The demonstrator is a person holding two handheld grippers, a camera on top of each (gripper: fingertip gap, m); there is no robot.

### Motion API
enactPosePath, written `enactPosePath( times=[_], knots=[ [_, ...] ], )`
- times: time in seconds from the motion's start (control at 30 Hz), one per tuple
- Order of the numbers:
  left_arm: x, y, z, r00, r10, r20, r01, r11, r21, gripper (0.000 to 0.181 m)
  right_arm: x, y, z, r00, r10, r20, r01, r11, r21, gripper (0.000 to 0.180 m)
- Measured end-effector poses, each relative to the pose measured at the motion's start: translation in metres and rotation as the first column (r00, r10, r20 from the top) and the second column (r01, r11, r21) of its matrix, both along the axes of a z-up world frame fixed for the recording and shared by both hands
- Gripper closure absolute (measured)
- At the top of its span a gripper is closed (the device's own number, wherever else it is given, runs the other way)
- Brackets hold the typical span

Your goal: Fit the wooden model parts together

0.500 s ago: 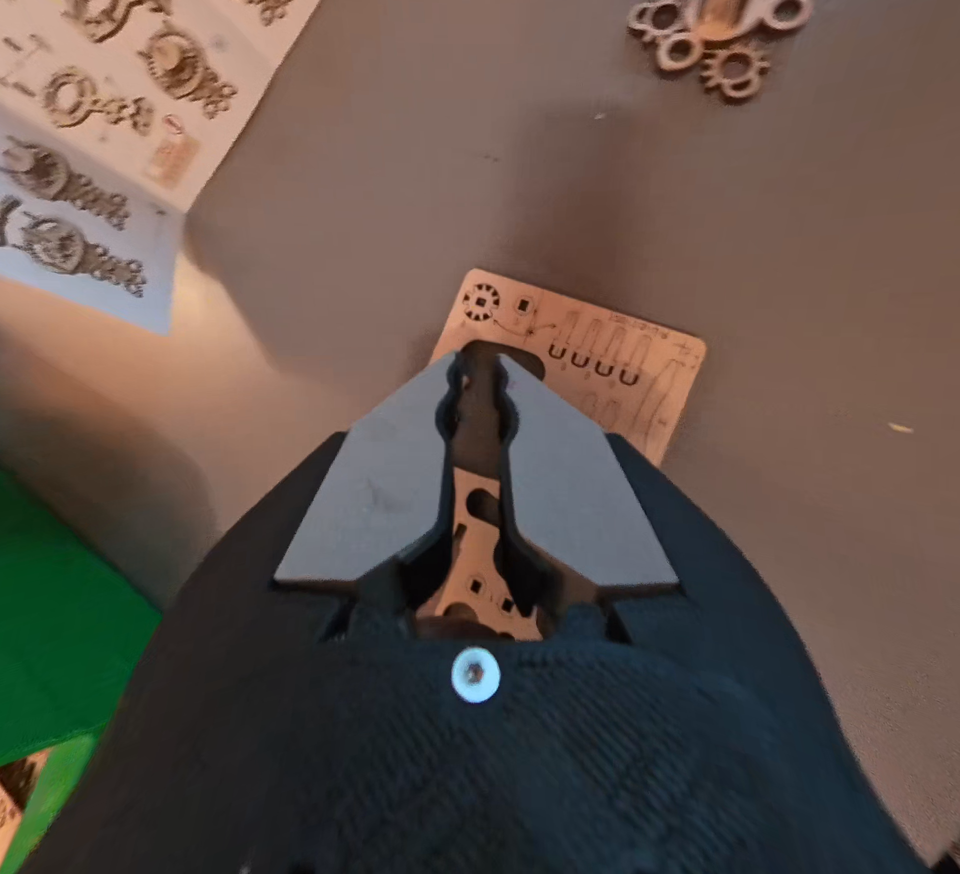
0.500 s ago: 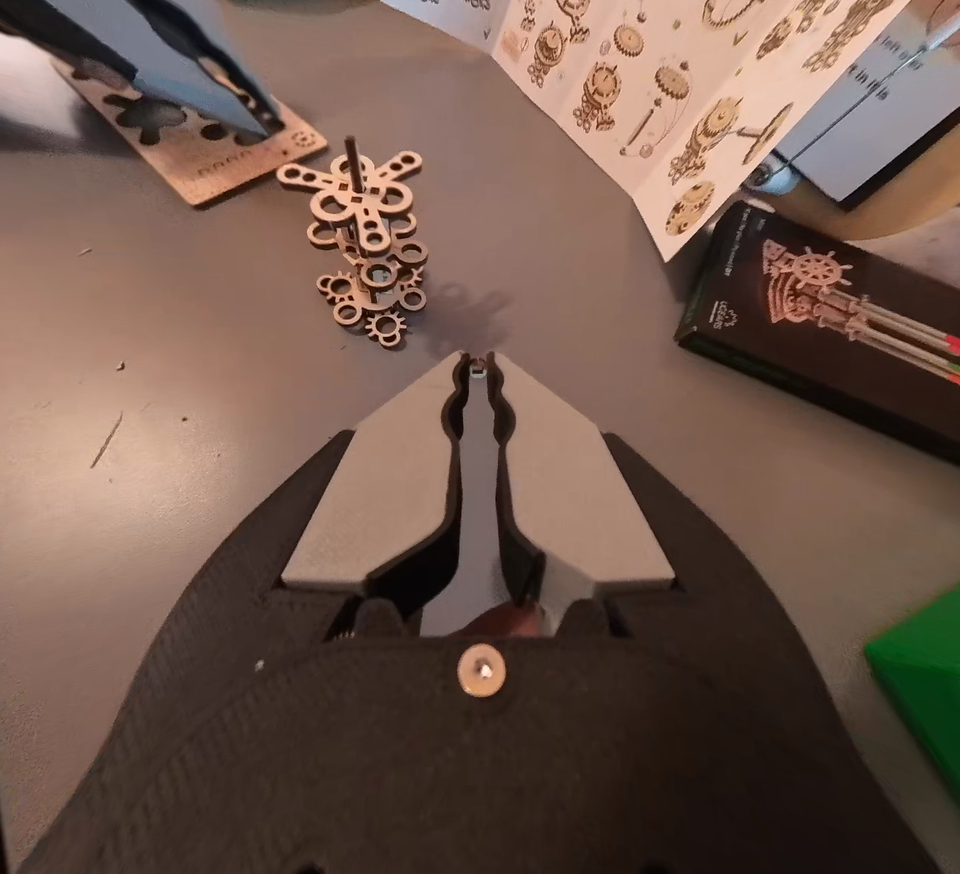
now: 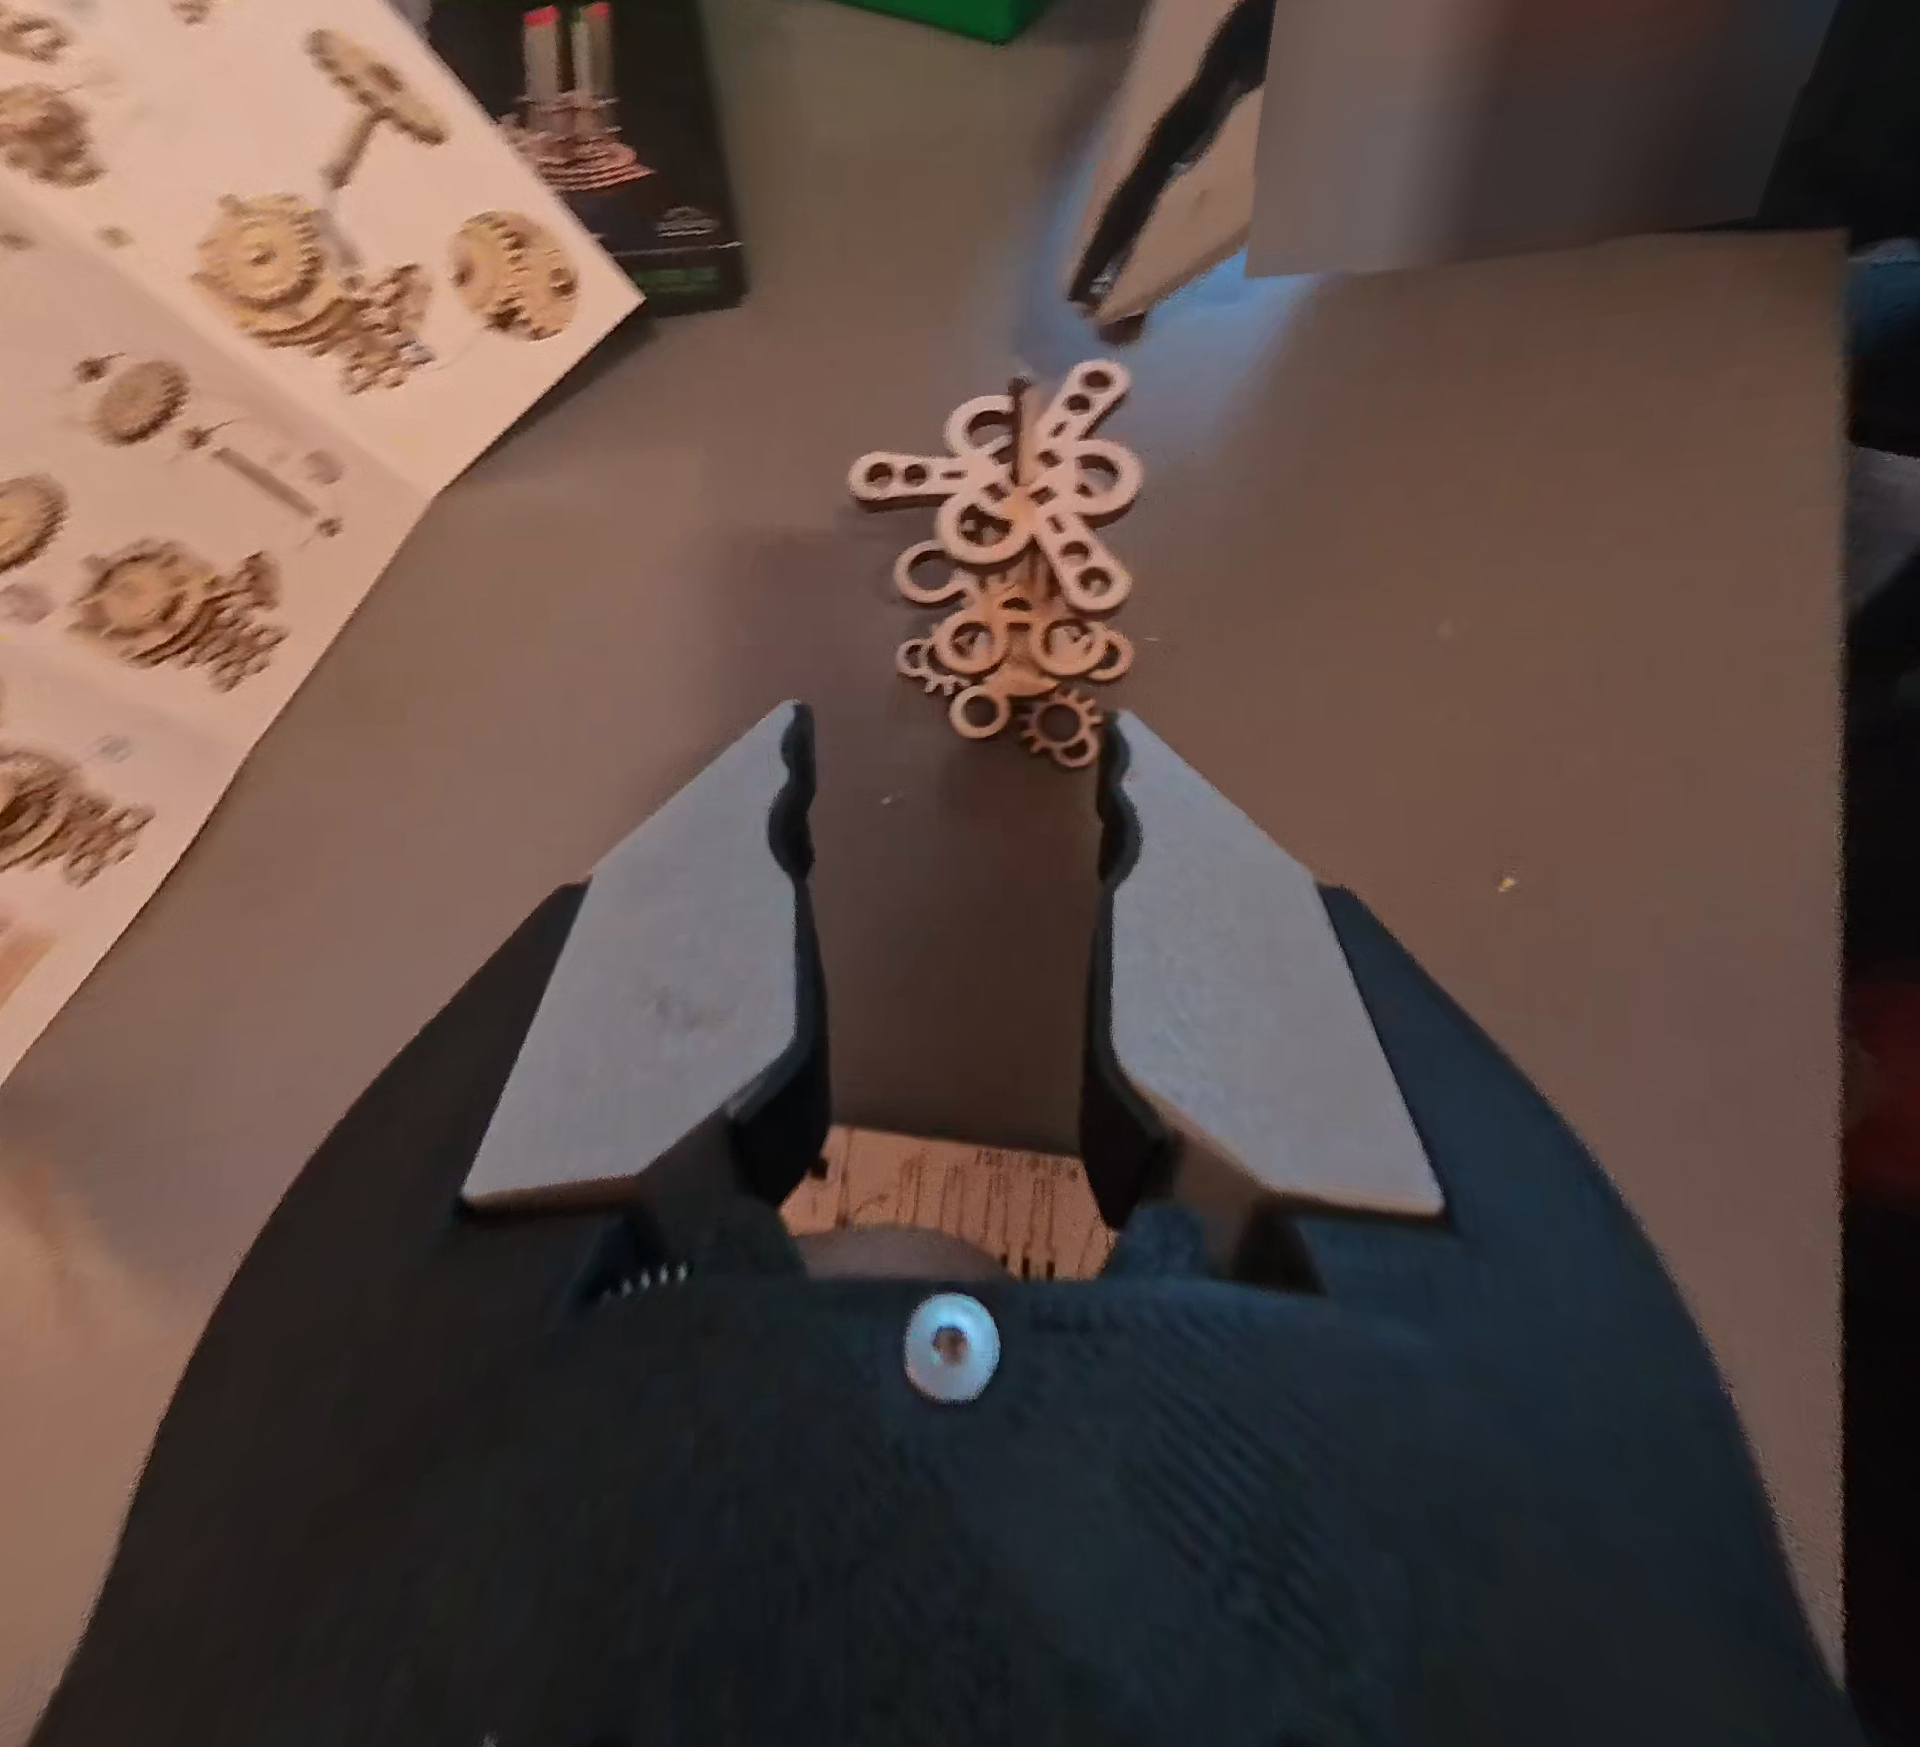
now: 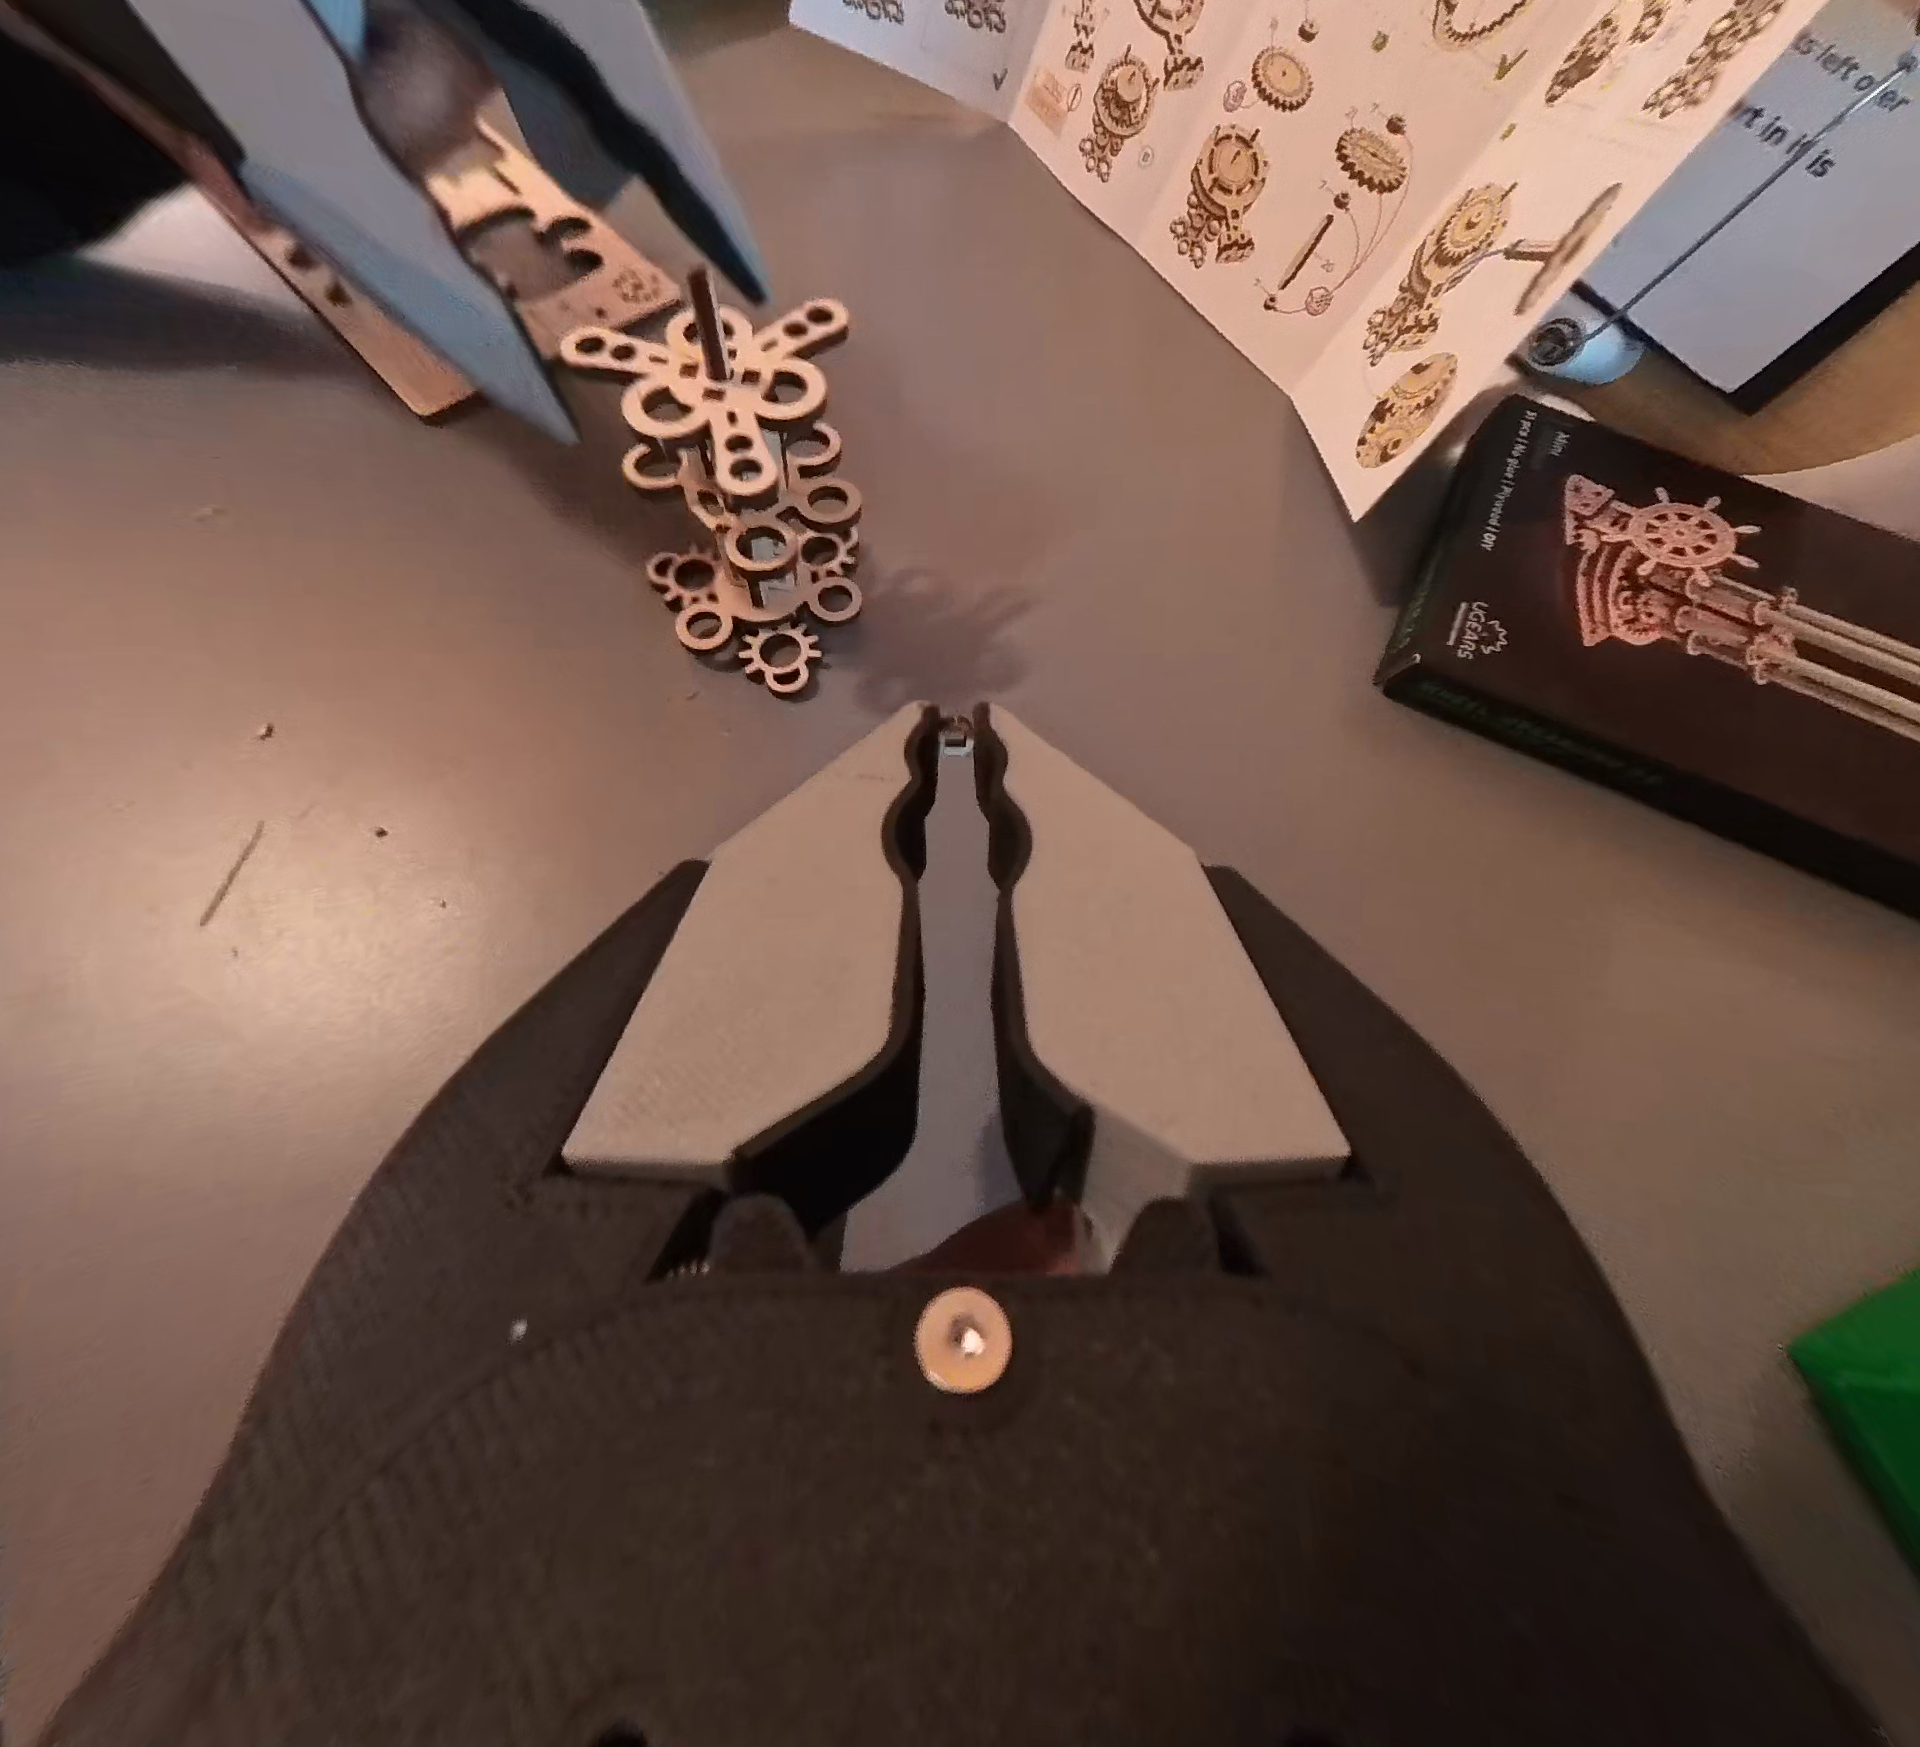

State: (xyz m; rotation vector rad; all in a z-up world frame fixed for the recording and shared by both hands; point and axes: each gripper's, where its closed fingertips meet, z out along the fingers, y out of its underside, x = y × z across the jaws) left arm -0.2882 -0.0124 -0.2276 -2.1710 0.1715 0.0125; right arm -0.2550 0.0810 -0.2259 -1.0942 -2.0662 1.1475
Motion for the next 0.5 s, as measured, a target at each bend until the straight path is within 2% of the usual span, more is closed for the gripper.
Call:
enactPosePath(
  times=[0.1, 0.2, 0.33, 0.5],
  knots=[
    [0.007, 0.006, -0.004, 0.998, -0.064, -0.008, 0.064, 0.998, 0.000, 0.128, -0.003, 0.000, 0.015, 0.999, 0.009, -0.042, -0.012, 0.997, -0.074, 0.177],
    [0.002, 0.006, -0.004, 0.998, -0.067, -0.011, 0.068, 0.998, 0.003, 0.126, -0.009, 0.000, 0.032, 0.993, 0.028, -0.113, -0.038, 0.995, -0.092, 0.177],
    [0.006, 0.006, 0.006, 0.994, -0.070, 0.088, 0.059, 0.991, 0.122, 0.126, -0.026, -0.006, 0.047, 0.986, 0.096, -0.134, -0.112, 0.986, -0.122, 0.177],
    [-0.011, -0.001, -0.005, 1.000, 0.006, 0.011, -0.007, 0.998, 0.066, 0.125, -0.052, -0.015, 0.069, 0.965, 0.164, -0.205, -0.203, 0.962, -0.181, 0.178]
  ],
)
